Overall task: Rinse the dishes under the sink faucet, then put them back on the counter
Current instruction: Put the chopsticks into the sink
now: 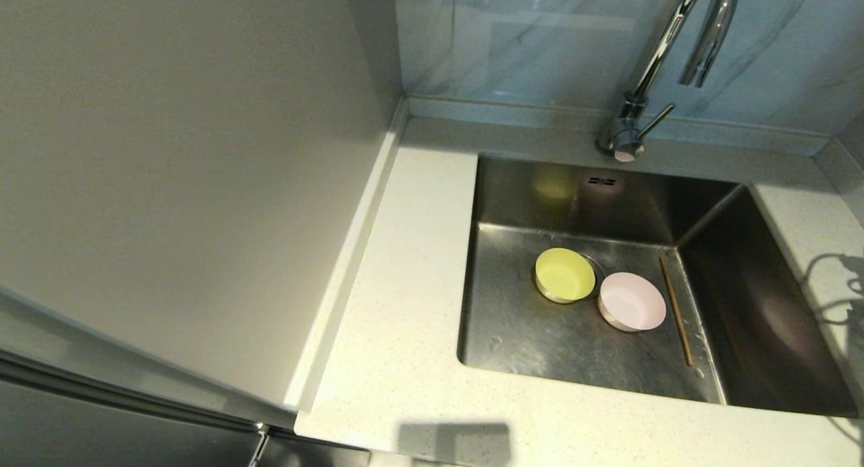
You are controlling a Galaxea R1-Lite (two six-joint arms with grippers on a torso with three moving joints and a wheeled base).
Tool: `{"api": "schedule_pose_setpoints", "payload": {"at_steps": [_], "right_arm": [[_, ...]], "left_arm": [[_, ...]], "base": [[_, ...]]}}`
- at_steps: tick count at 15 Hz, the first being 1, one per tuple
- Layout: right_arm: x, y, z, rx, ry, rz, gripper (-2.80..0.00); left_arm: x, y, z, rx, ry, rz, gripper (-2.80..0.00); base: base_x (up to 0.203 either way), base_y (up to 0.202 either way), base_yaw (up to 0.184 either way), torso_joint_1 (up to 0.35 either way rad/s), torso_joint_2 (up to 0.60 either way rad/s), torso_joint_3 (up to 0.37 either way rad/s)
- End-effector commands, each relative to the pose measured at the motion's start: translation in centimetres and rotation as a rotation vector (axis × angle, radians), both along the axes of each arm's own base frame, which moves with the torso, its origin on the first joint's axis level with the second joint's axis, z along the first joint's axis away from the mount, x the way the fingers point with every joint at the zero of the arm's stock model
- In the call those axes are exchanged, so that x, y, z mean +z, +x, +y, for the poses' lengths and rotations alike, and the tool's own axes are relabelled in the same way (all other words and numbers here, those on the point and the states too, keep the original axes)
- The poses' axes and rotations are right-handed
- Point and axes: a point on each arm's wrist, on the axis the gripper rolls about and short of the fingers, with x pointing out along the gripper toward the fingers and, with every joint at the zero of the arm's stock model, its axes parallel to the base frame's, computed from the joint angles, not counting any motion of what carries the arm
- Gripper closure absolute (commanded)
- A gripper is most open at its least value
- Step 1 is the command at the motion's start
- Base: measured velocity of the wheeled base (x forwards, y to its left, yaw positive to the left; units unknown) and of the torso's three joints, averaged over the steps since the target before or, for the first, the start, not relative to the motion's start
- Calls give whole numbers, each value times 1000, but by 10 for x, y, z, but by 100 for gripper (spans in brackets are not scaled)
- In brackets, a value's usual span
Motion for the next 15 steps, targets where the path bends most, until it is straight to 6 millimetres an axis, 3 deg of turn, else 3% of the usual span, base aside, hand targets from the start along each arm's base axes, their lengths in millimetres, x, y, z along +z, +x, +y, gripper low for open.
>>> {"api": "schedule_pose_setpoints", "payload": {"at_steps": [1,15], "right_arm": [[-4,1,4,13,17,17,-280],[8,7,28,68,-12,-3,-280]], "left_arm": [[0,0,0,0,0,-3,0],[0,0,0,0,0,-3,0]], "base": [[0,0,0,0,0,0],[0,0,0,0,0,0]]}}
